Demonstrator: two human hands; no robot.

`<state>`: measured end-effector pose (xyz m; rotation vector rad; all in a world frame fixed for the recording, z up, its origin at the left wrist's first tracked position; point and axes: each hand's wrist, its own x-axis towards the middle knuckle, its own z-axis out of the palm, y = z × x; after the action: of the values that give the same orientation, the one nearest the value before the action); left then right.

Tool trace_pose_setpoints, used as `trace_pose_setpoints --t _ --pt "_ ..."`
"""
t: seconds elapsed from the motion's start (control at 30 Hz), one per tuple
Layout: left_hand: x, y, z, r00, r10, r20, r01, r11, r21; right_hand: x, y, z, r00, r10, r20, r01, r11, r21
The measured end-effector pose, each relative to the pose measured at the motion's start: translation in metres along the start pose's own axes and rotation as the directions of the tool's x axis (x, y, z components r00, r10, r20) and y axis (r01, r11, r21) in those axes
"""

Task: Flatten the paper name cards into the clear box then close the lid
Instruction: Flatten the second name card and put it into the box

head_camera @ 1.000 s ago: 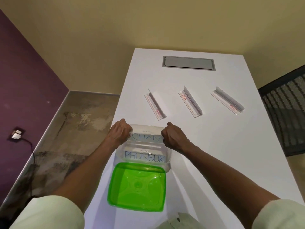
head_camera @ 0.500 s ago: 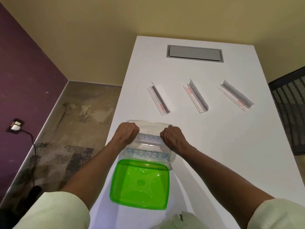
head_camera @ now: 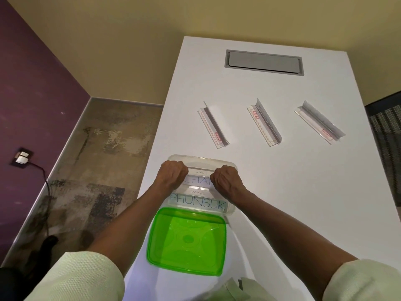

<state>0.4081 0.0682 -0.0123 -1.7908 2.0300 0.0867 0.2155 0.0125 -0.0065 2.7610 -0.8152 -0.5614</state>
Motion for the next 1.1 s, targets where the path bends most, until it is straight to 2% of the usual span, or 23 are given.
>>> trace_pose_setpoints --t 0.07,0.23,0.4,0.5,0.53,0.63,0.73,0.87,1.1 --pt "0.004 0.000 0.001 0.998 -0.004 -0.064 0.002 1.000 -0.025 -0.001 0.001 0.000 1.000 -0.004 0.019 0.005 1.000 -0.012" --pt "0.004 0.004 -0.006 0.997 -0.032 0.076 0.033 0.999 -0.010 0.001 0.002 0.000 1.000 0.004 -0.027 -0.003 0.999 0.041" --pt "0.006 0.004 0.002 0.996 -0.083 -0.018 0.083 0.996 0.031 0.002 0.003 0.002 0.997 0.028 -0.074 -0.021 0.995 0.093" --pt "0.000 0.009 0.001 0.990 -0.096 0.103 0.092 0.995 0.047 0.000 0.003 0.003 0.996 0.036 -0.085 -0.028 0.995 0.098" --pt "0.001 0.011 0.002 0.990 -0.099 0.098 0.094 0.994 0.054 0.000 0.003 0.005 0.994 0.037 -0.101 -0.026 0.994 0.107" --pt "-0.004 0.013 -0.006 0.991 -0.119 0.058 0.118 0.993 0.019 -0.002 0.001 0.010 0.988 0.044 -0.149 -0.020 0.987 0.159" --pt "-0.003 0.013 -0.014 0.990 -0.129 -0.049 0.127 0.991 -0.042 -0.006 0.001 0.007 0.980 0.061 -0.191 -0.028 0.985 0.172" --pt "-0.010 0.020 -0.031 0.962 -0.208 -0.175 0.181 0.971 -0.158 -0.017 0.007 -0.006 0.964 0.057 -0.260 -0.008 0.983 0.186" --pt "-0.017 0.027 -0.046 0.901 -0.319 -0.293 0.238 0.930 -0.281 -0.044 0.032 -0.014 0.939 0.080 -0.333 -0.026 0.986 0.165"
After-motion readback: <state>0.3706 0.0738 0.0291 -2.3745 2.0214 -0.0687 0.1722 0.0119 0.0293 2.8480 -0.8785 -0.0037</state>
